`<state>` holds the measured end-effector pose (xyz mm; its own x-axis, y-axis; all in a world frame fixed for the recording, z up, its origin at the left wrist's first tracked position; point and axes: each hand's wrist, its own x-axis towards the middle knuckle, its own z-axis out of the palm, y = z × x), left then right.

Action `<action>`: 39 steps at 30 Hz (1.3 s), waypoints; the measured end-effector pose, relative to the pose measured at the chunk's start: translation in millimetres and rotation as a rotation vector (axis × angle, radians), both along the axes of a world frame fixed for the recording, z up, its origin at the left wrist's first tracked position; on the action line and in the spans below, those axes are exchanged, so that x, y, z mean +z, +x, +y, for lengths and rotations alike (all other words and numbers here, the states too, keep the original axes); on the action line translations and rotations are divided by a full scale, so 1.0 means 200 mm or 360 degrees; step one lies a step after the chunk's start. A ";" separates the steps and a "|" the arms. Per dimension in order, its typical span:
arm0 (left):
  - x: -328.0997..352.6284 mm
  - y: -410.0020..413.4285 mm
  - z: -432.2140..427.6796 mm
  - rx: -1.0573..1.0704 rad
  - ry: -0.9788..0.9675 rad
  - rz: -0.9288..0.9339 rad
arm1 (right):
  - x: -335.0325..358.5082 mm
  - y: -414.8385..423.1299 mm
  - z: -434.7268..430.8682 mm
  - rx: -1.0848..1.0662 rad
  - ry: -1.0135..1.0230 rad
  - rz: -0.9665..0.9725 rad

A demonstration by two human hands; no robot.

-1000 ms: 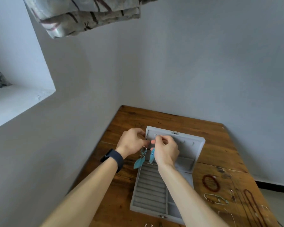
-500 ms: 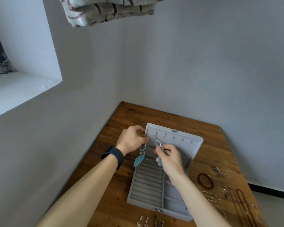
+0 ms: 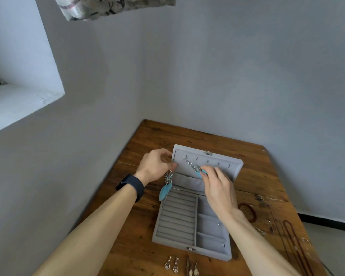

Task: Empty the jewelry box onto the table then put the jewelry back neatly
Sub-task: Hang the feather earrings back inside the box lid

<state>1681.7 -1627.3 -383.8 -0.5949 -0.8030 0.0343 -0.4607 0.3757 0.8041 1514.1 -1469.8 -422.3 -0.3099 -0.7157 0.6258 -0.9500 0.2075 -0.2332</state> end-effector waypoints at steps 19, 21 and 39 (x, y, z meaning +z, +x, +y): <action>-0.01 -0.02 0.02 -0.0013 -0.0097 0.0030 | 0.00 0.10 -0.02 -0.0045 0.0495 -0.0370; -0.01 -0.02 0.02 -0.0017 -0.0098 0.0028 | -0.01 0.12 -0.03 -0.0103 0.0409 -0.0270; -0.03 0.00 0.01 -0.0034 -0.0089 0.0003 | 0.07 0.24 -0.12 -0.0275 0.0388 -0.0455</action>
<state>1680.9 -1624.6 -389.2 -0.6119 -0.7869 0.0800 -0.4506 0.4299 0.7824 1561.6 -1493.1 -408.7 -0.5756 -0.7544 0.3157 -0.8003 0.4402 -0.4072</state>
